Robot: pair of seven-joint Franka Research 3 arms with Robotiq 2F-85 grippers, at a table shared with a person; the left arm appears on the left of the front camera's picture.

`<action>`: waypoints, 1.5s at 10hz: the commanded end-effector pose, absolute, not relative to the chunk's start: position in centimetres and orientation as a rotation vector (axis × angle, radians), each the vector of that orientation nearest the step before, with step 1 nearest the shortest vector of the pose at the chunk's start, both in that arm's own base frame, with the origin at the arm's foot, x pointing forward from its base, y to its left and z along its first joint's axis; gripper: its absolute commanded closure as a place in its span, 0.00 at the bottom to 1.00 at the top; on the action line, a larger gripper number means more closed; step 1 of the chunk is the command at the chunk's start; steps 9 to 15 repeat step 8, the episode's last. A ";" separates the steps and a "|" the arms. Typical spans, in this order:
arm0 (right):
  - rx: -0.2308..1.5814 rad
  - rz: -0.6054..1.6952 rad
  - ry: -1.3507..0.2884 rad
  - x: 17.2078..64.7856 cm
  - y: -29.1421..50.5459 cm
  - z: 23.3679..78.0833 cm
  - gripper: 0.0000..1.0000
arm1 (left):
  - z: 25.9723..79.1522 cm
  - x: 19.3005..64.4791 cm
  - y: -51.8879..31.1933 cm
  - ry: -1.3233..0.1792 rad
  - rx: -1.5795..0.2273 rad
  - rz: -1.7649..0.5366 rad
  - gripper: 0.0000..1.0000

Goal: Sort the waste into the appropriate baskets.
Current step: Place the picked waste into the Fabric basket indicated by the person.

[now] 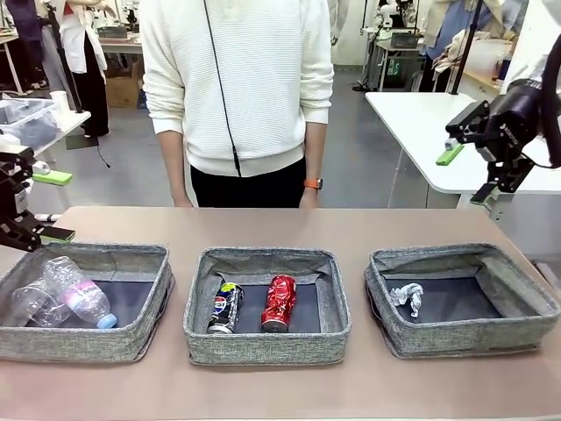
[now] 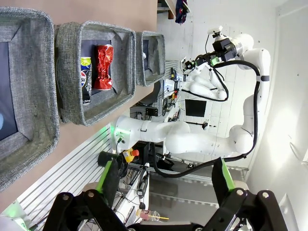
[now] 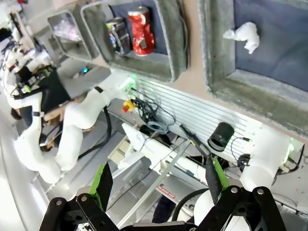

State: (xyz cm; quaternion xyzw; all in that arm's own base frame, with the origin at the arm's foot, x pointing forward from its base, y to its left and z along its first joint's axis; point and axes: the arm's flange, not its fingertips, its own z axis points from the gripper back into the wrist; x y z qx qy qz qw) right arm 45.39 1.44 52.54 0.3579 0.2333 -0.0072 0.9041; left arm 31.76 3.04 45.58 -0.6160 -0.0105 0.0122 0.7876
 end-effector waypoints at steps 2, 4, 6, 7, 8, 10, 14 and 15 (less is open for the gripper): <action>0.730 -0.033 0.471 45.2 1.5 52.4 0.00 | 45.7 31.4 3.1 -0.018 -1.328 0.014 0.00; 0.730 -0.033 0.471 45.2 1.5 52.4 0.00 | 45.7 31.4 3.1 -0.018 -1.328 0.014 0.00; 0.730 -0.033 0.471 45.2 1.5 52.4 0.00 | 45.7 31.4 3.1 -0.018 -1.328 0.014 0.00; 0.730 -0.033 0.471 45.2 1.5 52.4 0.00 | 45.7 31.4 3.1 -0.018 -1.328 0.014 0.00; 0.730 -0.033 0.471 45.2 1.5 52.4 0.00 | 45.7 31.4 3.1 -0.018 -1.328 0.014 0.00; 0.730 -0.033 0.471 45.2 1.5 52.4 0.00 | 45.7 31.4 3.1 -0.018 -1.328 0.014 0.00; 0.730 -0.033 0.471 45.2 1.5 52.4 0.00 | 45.7 31.4 3.1 -0.018 -1.328 0.014 0.00; 0.730 -0.033 0.471 45.2 1.5 52.4 0.00 | 45.7 31.4 3.1 -0.018 -1.328 0.014 0.00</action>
